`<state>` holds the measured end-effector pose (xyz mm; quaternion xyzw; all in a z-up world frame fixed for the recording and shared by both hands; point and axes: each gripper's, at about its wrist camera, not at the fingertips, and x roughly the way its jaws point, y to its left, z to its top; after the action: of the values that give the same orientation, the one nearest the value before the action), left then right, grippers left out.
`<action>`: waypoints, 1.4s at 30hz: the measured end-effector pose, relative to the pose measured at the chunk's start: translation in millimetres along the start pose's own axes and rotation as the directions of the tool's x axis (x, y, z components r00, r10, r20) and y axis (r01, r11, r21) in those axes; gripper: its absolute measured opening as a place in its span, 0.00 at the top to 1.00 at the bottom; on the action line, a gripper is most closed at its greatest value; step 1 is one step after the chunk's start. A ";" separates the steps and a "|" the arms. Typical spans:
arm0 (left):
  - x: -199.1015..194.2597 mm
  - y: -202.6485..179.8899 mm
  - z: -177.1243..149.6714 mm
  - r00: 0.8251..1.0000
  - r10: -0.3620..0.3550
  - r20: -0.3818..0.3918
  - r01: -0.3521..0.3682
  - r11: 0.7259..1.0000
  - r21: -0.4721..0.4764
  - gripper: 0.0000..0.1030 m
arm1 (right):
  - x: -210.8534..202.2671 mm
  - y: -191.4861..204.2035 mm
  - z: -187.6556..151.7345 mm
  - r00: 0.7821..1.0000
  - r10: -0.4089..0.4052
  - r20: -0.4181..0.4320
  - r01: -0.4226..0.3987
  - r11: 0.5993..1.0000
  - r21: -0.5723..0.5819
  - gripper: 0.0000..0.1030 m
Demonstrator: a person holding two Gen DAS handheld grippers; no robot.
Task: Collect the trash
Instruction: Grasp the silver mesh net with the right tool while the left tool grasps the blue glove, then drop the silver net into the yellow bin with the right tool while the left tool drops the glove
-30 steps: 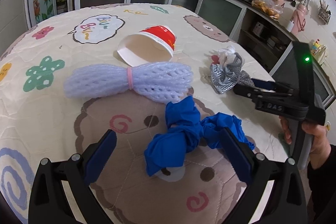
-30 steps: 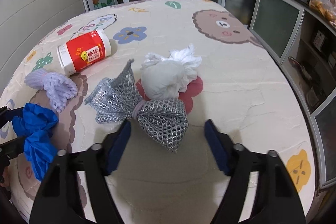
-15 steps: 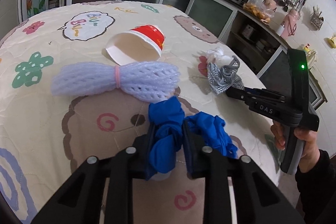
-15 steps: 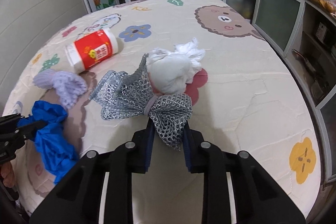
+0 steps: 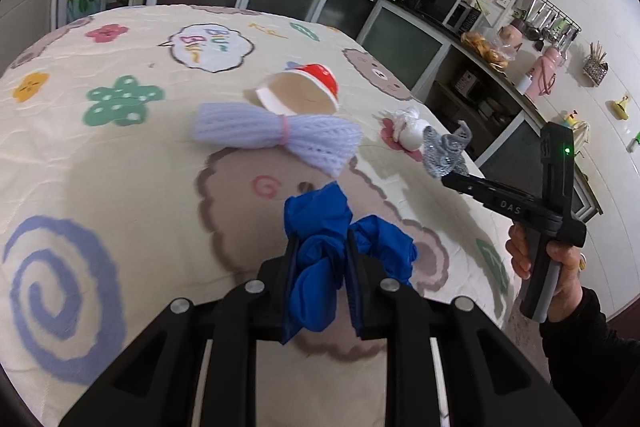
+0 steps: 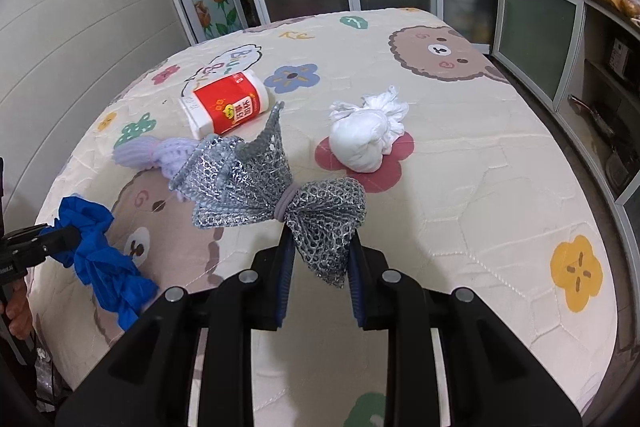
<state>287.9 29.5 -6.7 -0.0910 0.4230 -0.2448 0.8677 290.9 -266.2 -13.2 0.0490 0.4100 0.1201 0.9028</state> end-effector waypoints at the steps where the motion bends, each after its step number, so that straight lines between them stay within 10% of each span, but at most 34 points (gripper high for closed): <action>1: -3.2 3.1 -2.2 1.000 0.007 -0.001 -0.007 1.000 -0.007 0.81 | -1.0 0.3 -1.6 1.000 0.001 0.000 -0.001 1.000 0.000 0.77; 8: -15.3 23.7 -21.1 0.998 0.046 -0.037 -0.047 0.999 -0.023 0.80 | -4.3 1.8 -11.4 1.000 -0.012 -0.009 0.012 1.000 -0.006 0.77; 20: -21.1 40.5 -41.3 0.995 0.037 -0.090 -0.043 0.997 -0.065 0.47 | -2.3 4.0 -13.7 1.000 -0.015 -0.020 0.015 1.000 -0.010 0.77; 27: -22.2 42.7 -41.2 0.996 0.044 -0.075 -0.049 0.997 -0.061 0.91 | -3.5 7.8 -13.1 1.000 -0.012 -0.016 0.011 1.000 -0.016 0.77; 42: -79.2 14.8 -20.8 0.995 0.054 0.078 -0.055 0.998 0.016 0.93 | -42.6 6.7 -21.5 0.999 0.024 0.045 -0.024 1.000 0.006 0.77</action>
<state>235.5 83.0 29.5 -0.0811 0.3890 -0.2213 0.8906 246.5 -270.9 5.0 0.0593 0.3896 0.1284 0.9101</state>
